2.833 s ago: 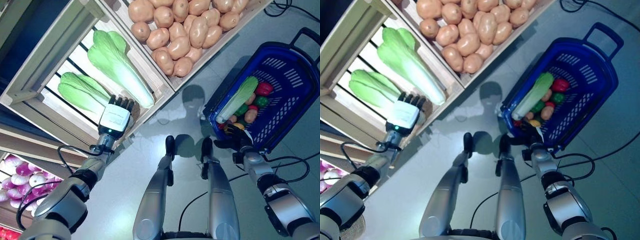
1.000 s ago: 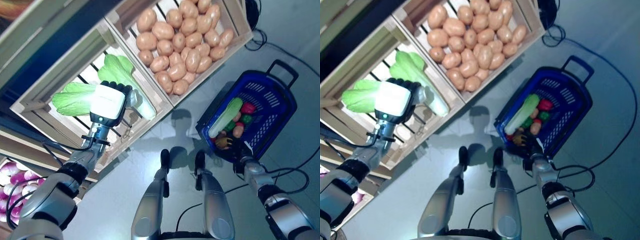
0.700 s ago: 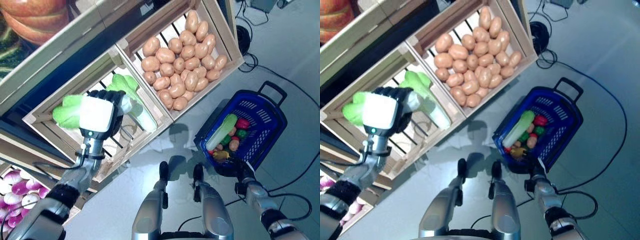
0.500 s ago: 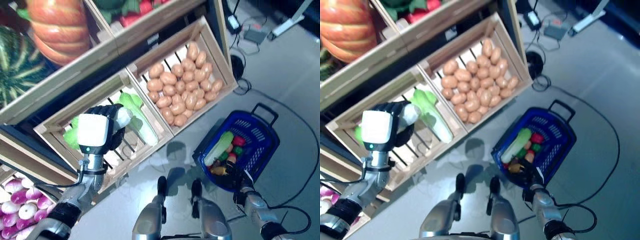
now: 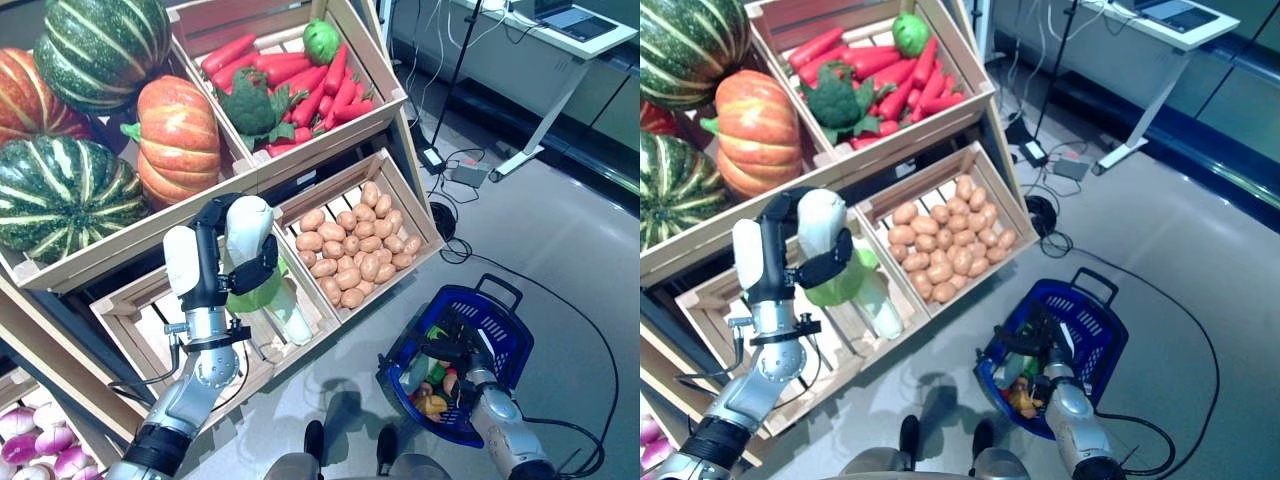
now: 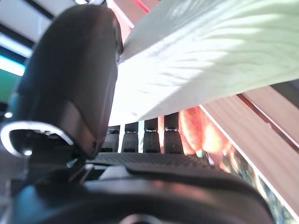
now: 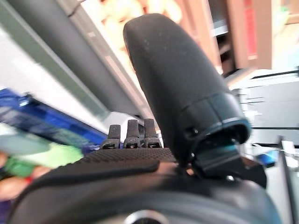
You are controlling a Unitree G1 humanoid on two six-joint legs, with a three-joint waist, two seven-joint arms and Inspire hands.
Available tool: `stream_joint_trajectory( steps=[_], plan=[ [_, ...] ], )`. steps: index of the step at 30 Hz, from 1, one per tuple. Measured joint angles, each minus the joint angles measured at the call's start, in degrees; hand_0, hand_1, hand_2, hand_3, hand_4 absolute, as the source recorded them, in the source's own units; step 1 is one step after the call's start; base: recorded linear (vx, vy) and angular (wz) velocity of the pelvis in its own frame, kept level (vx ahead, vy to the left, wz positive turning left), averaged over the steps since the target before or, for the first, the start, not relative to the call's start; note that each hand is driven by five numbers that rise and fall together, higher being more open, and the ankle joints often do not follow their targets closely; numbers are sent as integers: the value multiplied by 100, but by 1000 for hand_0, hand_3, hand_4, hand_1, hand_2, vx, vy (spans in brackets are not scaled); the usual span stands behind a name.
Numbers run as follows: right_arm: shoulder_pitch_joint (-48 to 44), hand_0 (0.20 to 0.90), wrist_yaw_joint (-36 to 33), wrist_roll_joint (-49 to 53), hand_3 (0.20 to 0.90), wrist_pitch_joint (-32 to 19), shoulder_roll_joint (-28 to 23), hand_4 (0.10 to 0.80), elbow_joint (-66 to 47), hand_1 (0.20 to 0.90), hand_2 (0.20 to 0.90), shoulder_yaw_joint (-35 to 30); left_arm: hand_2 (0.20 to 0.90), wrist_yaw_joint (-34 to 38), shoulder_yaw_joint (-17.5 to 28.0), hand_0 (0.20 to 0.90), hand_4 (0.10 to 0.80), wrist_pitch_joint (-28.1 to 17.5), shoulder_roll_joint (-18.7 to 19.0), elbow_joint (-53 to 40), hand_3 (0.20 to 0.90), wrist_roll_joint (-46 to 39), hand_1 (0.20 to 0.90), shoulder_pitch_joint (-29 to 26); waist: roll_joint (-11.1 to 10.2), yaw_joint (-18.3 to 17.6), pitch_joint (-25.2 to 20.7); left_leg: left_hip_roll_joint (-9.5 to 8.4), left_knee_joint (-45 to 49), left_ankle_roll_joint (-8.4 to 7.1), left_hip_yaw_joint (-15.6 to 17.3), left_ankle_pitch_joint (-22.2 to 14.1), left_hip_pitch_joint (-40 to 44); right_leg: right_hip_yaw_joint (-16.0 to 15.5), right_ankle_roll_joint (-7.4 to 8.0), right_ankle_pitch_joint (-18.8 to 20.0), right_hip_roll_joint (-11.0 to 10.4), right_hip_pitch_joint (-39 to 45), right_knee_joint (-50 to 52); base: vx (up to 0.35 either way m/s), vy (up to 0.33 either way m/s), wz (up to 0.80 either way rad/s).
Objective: Put vegetables into the basket
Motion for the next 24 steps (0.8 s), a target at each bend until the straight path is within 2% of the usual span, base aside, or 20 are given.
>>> stream_joint_trajectory(
  steps=[5, 9, 15, 20, 24],
  plan=[
    [39, 900, 0, 5, 900, -90, -3, 800, -498, 900, 900, 17, 300, -938, 29, 300, 400, -6, -415, -214, 300, -1530, 300, 17, 41, 3, -79, -5, 0, 5, 8, 1, 0, 11, -1, 40, -3, -6, 1, 1, -1, -2],
    [35, 900, 100, 9, 900, -143, -11, 800, -1022, 900, 900, 51, 300, -1741, -21, 300, 400, 56, -553, -259, 300, -2581, 300, 36, 43, 5, -107, -6, 1, 9, 14, 5, 7, 22, -1, 46, -3, -4, 1, 0, 0, 0],
    [3, 900, 624, 208, 900, -197, -89, 800, -1581, 900, 900, 329, 300, -2718, -219, 300, 400, 558, -603, -289, 300, -3804, 300, 43, 39, 25, -110, -8, 1, 31, 15, 20, 50, 31, -2, 48, -2, 39, 2, 0, 0, 0],
    [-59, 900, 912, 484, 900, -197, -280, 800, -1842, 900, 900, 524, 300, -3087, -337, 300, 400, 908, -616, -345, 300, -4106, 300, 43, 38, 35, -110, -8, 0, 20, 18, 11, 68, 30, -1, 47, -2, 60, 2, 0, 0, 0],
    [-195, 900, 1485, 828, 900, -128, -562, 800, -2024, 900, 900, 529, 300, -3352, -339, 300, 400, 1049, -606, -392, 300, -4207, 300, 43, 36, 71, -111, -8, -2, 6, 15, 1, 63, 27, -1, 46, -3, 59, 2, 0, 0, 0]
  ],
)
